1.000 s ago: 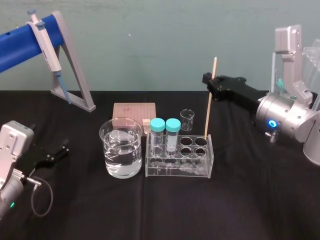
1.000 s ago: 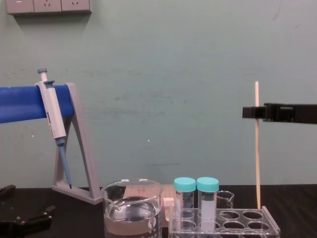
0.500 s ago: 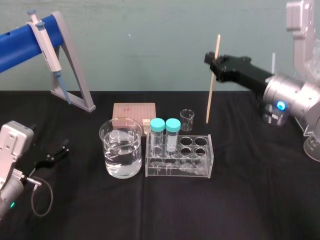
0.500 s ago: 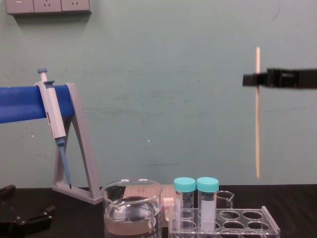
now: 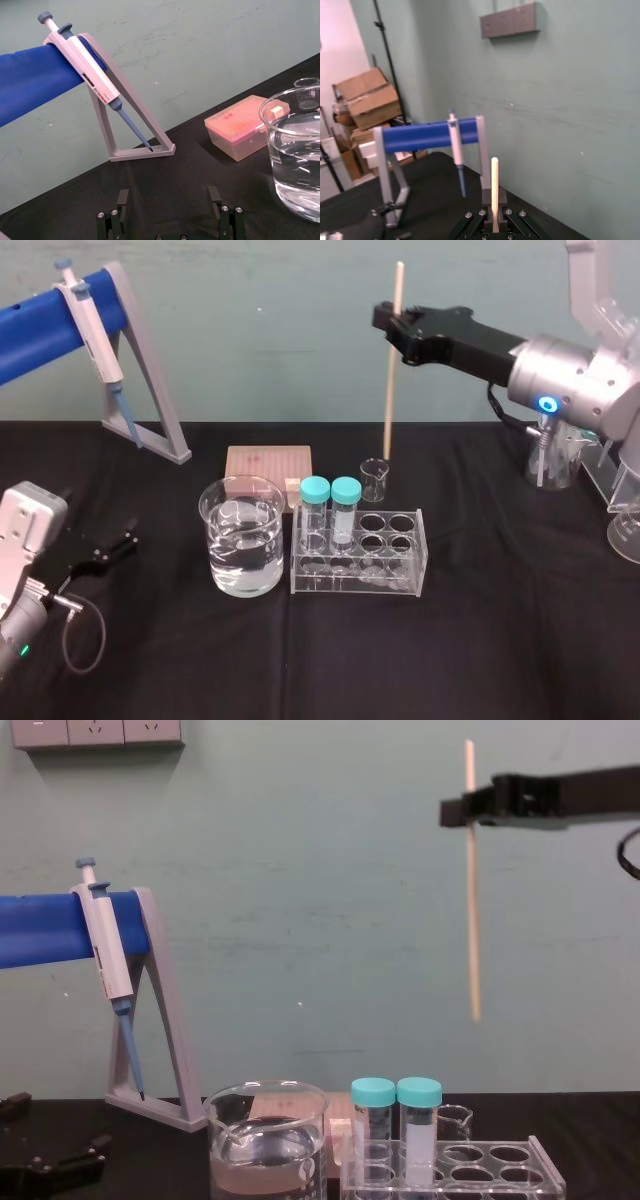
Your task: Hold the thermometer with one hand and immerse one end into the beaker, then reinsert it into the test tube rack.
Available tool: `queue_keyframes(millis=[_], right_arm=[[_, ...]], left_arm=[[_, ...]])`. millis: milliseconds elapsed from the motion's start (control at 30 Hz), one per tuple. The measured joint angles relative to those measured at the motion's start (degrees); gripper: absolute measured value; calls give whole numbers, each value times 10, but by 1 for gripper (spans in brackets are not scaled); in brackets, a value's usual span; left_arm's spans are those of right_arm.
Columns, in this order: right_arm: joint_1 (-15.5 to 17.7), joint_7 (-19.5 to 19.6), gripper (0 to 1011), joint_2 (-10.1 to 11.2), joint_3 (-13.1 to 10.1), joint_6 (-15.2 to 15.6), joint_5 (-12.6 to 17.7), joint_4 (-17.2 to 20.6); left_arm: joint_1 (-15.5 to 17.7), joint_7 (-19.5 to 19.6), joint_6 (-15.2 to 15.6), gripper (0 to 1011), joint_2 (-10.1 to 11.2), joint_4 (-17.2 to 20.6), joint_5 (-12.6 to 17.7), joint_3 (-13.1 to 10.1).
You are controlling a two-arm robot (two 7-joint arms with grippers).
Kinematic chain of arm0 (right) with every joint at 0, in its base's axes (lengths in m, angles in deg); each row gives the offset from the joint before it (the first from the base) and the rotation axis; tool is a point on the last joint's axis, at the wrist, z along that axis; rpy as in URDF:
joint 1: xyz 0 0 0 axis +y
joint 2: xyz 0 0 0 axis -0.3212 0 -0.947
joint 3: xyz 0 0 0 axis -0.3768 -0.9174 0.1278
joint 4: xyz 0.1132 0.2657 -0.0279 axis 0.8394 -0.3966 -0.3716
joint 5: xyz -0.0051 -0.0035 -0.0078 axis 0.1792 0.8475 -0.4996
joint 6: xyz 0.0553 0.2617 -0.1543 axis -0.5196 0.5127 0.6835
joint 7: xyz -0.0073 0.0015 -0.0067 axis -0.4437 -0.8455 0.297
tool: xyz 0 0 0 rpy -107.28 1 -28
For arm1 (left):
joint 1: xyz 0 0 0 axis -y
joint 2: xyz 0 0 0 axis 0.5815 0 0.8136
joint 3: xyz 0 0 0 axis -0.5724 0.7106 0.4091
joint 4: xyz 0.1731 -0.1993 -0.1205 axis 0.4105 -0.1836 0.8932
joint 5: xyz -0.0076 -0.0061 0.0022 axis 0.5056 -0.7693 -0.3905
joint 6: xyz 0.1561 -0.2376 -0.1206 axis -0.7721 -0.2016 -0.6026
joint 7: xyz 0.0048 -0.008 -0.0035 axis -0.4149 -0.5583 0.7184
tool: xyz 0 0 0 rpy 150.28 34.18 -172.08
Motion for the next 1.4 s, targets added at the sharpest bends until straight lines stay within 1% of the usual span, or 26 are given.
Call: queue_keyframes(millis=[267,300,333,367,533,667,700,733,833,933,967,1000,1033,1167,1300,1367,1400], right_arm=[[-19,-6,55,-10,20,2,12,17],[-20,-7,55,-11,23,1,12,18],[-24,-11,55,-15,31,-6,12,19],[-24,-11,55,-15,31,-6,12,19],[-35,-17,55,-23,48,-15,13,14],[-52,-23,55,-39,74,-27,8,-14],[-57,-25,55,-45,82,-32,4,-26],[-57,-25,55,-45,82,-32,4,-26],[-70,-35,55,-66,102,-48,-5,-68],[-77,-44,55,-78,109,-57,-7,-93],[-82,-50,55,-87,115,-64,-9,-111],[-84,-53,55,-91,117,-66,-10,-120],[-87,-60,55,-99,122,-72,-12,-136],[-93,-75,55,-116,133,-88,-20,-169],[-97,-84,55,-129,142,-100,-30,-193],[-97,-89,55,-136,147,-113,-40,-206],[-97,-89,55,-136,147,-113,-40,-206]], left_arm=[[0,0,0,1004,0,0,0,0],[0,0,0,1004,0,0,0,0],[0,0,0,1004,0,0,0,0],[0,0,0,1004,0,0,0,0],[0,0,0,1004,0,0,0,0],[0,0,0,1004,0,0,0,0],[0,0,0,1004,0,0,0,0],[0,0,0,1004,0,0,0,0],[0,0,0,1004,0,0,0,0],[0,0,0,1004,0,0,0,0],[0,0,0,1004,0,0,0,0],[0,0,0,1004,0,0,0,0],[0,0,0,1004,0,0,0,0],[0,0,0,1004,0,0,0,0],[0,0,0,1004,0,0,0,0],[0,0,0,1004,0,0,0,0],[0,0,0,1004,0,0,0,0]])
